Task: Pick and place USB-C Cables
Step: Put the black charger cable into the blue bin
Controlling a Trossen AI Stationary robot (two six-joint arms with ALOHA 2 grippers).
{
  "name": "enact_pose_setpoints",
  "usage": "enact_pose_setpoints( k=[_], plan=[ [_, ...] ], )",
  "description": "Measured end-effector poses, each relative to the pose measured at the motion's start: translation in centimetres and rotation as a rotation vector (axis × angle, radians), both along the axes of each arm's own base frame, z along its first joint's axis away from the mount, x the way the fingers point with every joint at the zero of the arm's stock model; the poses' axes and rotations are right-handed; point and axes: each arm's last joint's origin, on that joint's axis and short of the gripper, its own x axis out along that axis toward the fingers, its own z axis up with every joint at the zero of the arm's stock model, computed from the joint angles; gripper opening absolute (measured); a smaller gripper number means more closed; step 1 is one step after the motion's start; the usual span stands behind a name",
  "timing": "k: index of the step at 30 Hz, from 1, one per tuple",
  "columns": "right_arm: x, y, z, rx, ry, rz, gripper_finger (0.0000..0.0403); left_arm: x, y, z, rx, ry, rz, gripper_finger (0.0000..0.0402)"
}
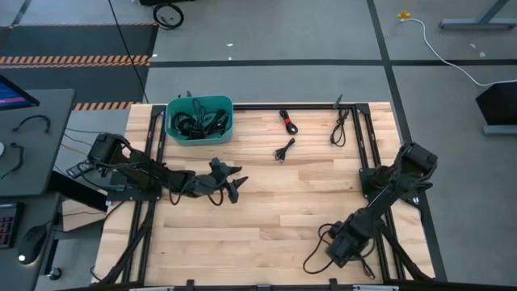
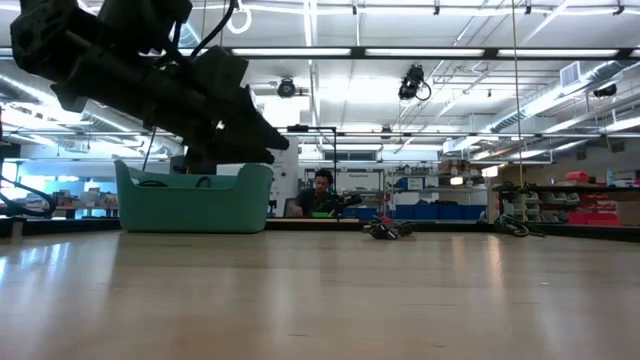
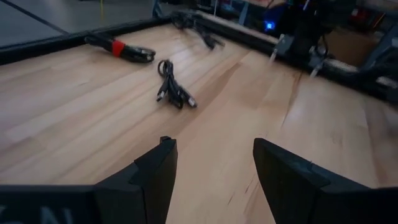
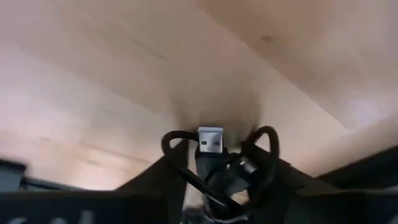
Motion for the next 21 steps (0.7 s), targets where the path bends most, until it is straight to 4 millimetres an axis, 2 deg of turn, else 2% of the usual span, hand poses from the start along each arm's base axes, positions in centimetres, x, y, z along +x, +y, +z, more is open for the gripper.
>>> enact_pose_setpoints(
  k=[5,7,9,12,17,21],
  plan=[
    [0.8,-0.2,-0.6,0.044,-0.043,0.09,0.0069,0.0,0.0,0.0,-0.024,-0.017,0.012,0.0219],
    [1.0,-0.4,-0.2,0.034,-0.105,0.123,0.0065,0.0,0.0,0.0,-0.047,-0.027,0.018,0.0217],
    [1.4,-0.7,0.5,-0.015,-0.252,0.161,0.0058,0.0,0.0,0.0,-0.064,-0.025,0.014,0.0215],
    [2.7,-1.5,1.8,-0.197,-0.555,0.202,0.0031,0.0,-0.1,-0.1,-0.066,-0.02,-0.012,0.021],
    [4.5,-2.2,4.3,-0.57,-1.034,0.342,0.003,0.2,-0.5,0.1,0.037,0.028,-0.196,0.0201],
    [6.6,-3.5,5.8,-0.849,-1.196,0.428,0.003,0.4,-1.4,0.8,0.14,-0.003,-0.391,0.0197]
  ],
)
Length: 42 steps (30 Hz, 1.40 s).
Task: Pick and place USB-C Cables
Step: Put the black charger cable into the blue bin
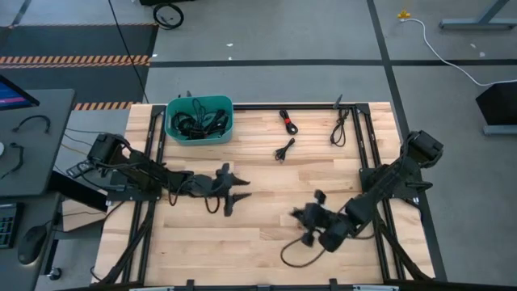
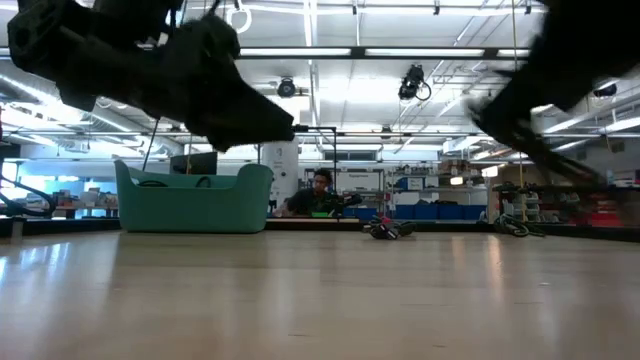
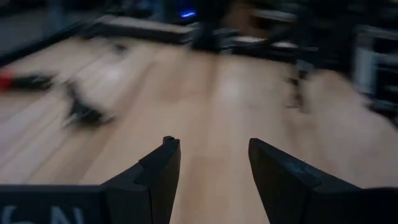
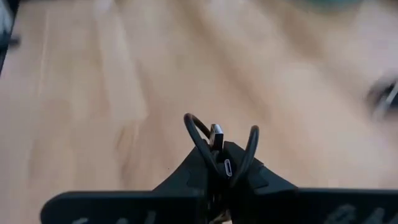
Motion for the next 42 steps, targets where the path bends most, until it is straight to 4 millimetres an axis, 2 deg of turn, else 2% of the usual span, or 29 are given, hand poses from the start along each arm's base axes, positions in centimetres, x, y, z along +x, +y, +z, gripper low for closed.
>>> enact_pose_setpoints(
  k=[5,10,14,17,22,26,30,38,42],
  plan=[
    [3.3,-2.4,1.6,-0.209,-0.12,0.02,0.003,0.0,-1.0,0.6,0.157,-0.039,-0.121,0.0199],
    [5.9,-5.3,2.8,-0.29,-0.348,0.176,0.003,0.7,-1.3,1.5,0.195,-0.072,-0.13,0.022],
    [7.0,-7.5,3.6,-0.345,-0.503,0.226,0.003,1.4,-1.3,2.4,0.19,-0.103,-0.118,0.0252],
    [7.4,-8.5,3.7,-0.405,-0.532,0.256,0.003,1.9,-1.0,3.0,0.182,-0.124,-0.081,0.0273],
    [8.1,-9.3,4.0,-0.444,-0.575,0.275,0.003,2.8,-0.6,4.1,0.184,-0.157,-0.067,0.0276],
    [8.1,-9.3,4.0,-0.47,-0.573,0.295,0.003,3.2,-0.2,4.5,0.189,-0.161,-0.056,0.0244],
    [8.1,-9.3,4.3,-0.476,-0.596,0.29,0.003,3.5,0.4,4.6,0.191,-0.146,-0.038,0.0193],
    [8.1,-9.4,4.2,-0.475,-0.591,0.285,0.0074,3.5,0.5,4.7,0.188,-0.158,-0.05,0.0074],
    [8.1,-9.4,4.2,-0.556,-0.557,0.279,0.0086,3.4,0.3,4.6,0.192,-0.141,-0.051,0.0018]
  ],
)
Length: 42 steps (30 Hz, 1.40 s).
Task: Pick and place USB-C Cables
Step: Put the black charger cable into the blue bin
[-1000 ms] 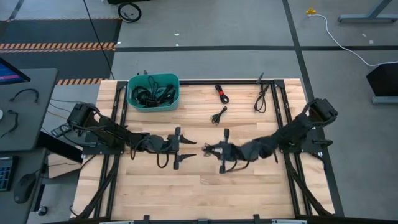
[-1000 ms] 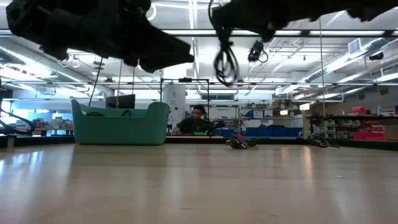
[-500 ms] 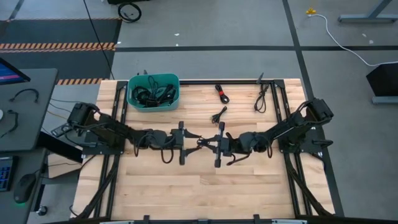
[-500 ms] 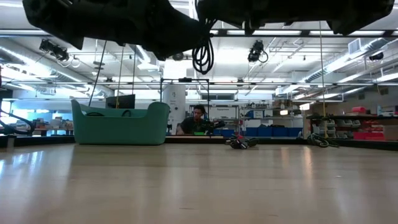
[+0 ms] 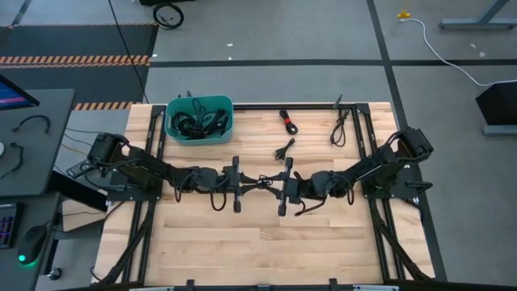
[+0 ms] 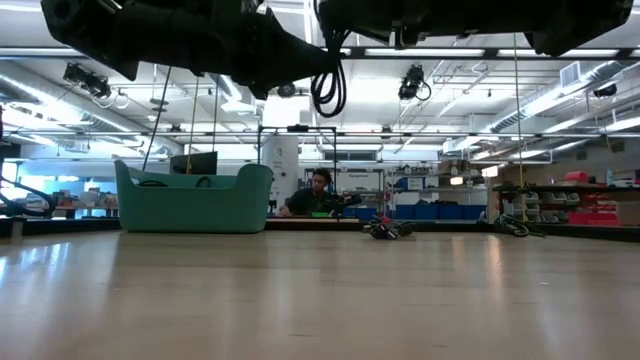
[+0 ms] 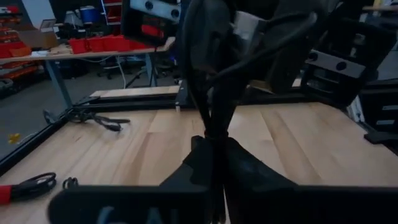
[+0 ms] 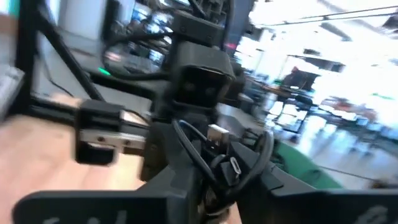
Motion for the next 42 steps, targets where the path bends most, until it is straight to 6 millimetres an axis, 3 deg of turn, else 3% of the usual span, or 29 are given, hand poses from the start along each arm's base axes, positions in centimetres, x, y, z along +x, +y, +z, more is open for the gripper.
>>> enact_pose_setpoints(
  k=[8,14,17,20,24,30,35,38,42],
  plan=[
    [-1.2,0.6,0.5,-0.08,0.059,-0.404,0.0147,-2.3,-2.0,0.5,0.083,0.128,0.322,0.0018],
    [-2.0,0.3,-2.4,-0.076,0.181,-0.399,0.0168,-6.3,-1.5,3.0,0.115,0.149,0.7,0.0017],
    [-2.6,-0.3,-3.7,-0.021,0.194,-0.385,0.0168,-8.4,0.9,5.1,0.058,0.112,0.833,0.0017],
    [-3.1,-1.1,-4.7,0.033,0.202,-0.379,0.0166,-10.5,4.6,6.9,-0.064,0.086,0.897,0.0017],
    [-3.5,-1.6,-5.3,0.098,0.194,-0.366,0.0165,-13.3,9.9,7.4,-0.176,0.135,1.013,0.0017],
    [-3.5,-1.7,-5.3,0.123,0.177,-0.343,0.0165,-16.7,16.9,5.1,-0.427,0.334,1.155,0.0017],
    [-3.5,-1.7,-5.3,0.125,0.174,-0.342,0.0165,-18.8,20.9,2.4,-0.584,0.507,1.256,0.0017],
    [-3.5,-1.7,-5.3,0.126,0.172,-0.342,0.0165,-19.3,22.5,0.7,-0.667,0.582,1.258,0.0021],
    [-3.5,-1.7,-5.1,0.136,0.152,-0.34,0.0165,-18.2,24.1,-0.2,-0.704,0.677,1.241,0.0029]
  ],
)
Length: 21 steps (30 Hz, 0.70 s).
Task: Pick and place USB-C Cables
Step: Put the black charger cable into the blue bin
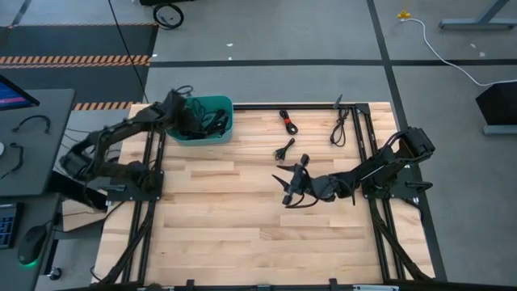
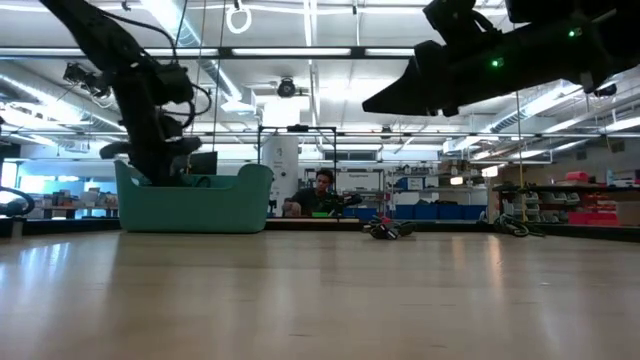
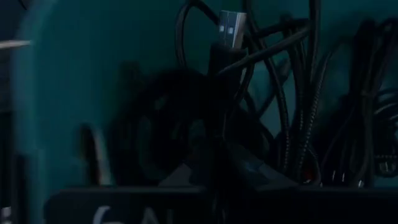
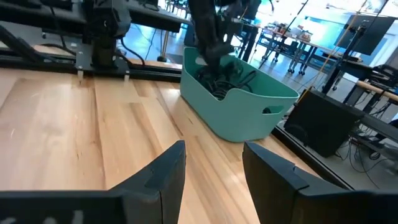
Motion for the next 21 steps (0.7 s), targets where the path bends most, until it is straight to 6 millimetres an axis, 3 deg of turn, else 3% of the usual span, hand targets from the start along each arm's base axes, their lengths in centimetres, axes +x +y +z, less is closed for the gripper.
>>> enact_pose_setpoints(
  k=[5,10,17,21],
  plan=[
    [0.1,-0.1,0.2,0.006,-0.018,0.001,0.0165,1.3,1.8,-0.4,-0.102,0.07,-0.001,0.0039],
    [0.1,-0.1,0.2,0.006,-0.018,0.002,0.0164,2.1,3.1,0.4,-0.228,0.182,-0.052,0.0094],
    [0.1,-0.1,0.1,0.006,-0.016,0.004,0.0164,2.9,3.5,6.2,-0.292,0.243,-0.085,0.0194],
    [0.1,-0.1,0.1,0.004,-0.009,0.004,0.0164,3.6,3.8,8.5,-0.219,0.237,-0.091,0.02]
  ],
)
